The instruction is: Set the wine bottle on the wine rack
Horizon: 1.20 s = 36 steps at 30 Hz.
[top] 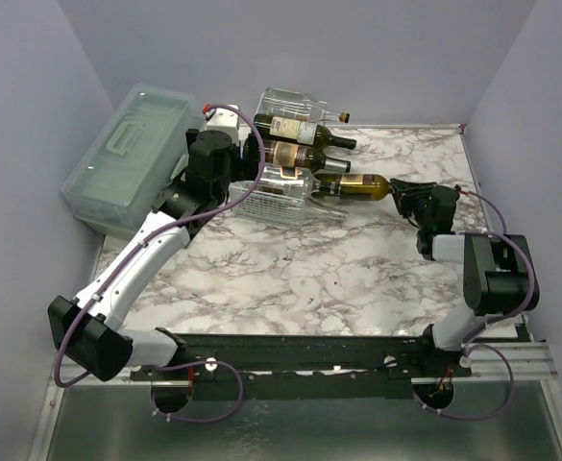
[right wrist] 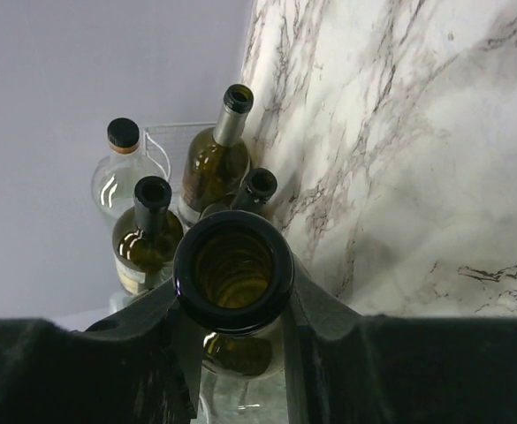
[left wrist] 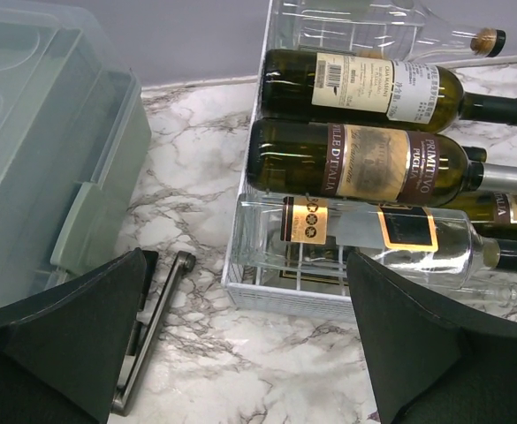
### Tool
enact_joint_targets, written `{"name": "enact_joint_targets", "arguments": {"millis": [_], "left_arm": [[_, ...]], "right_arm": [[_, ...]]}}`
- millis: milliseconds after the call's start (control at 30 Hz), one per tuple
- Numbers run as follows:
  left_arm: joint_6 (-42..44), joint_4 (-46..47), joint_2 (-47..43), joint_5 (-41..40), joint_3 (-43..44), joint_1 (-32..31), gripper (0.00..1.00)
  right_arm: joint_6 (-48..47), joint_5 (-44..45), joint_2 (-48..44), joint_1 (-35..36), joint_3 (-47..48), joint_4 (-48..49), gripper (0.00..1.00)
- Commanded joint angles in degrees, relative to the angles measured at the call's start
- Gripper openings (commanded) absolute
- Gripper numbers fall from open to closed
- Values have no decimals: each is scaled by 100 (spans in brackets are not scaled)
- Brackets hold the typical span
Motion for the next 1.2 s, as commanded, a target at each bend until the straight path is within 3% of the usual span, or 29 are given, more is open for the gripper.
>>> {"name": "enact_joint_targets", "arguments": {"millis": [0,200,433,1167], "left_arm": [[-122,114,81,217,-69,60,97],[-166,106,152,313,-52,84,97],[-172,93,161,314,-42,147,97],[-321,62,182,551,-10,192,96]], "right_arm": [[1206,-449,461,11,-128,1987,1],[1851,-463,1144,180,-85,2762,1],[2119,-193,1613,590,76,2920,1],[2509,465,2294,1602,952,2213,1]]}}
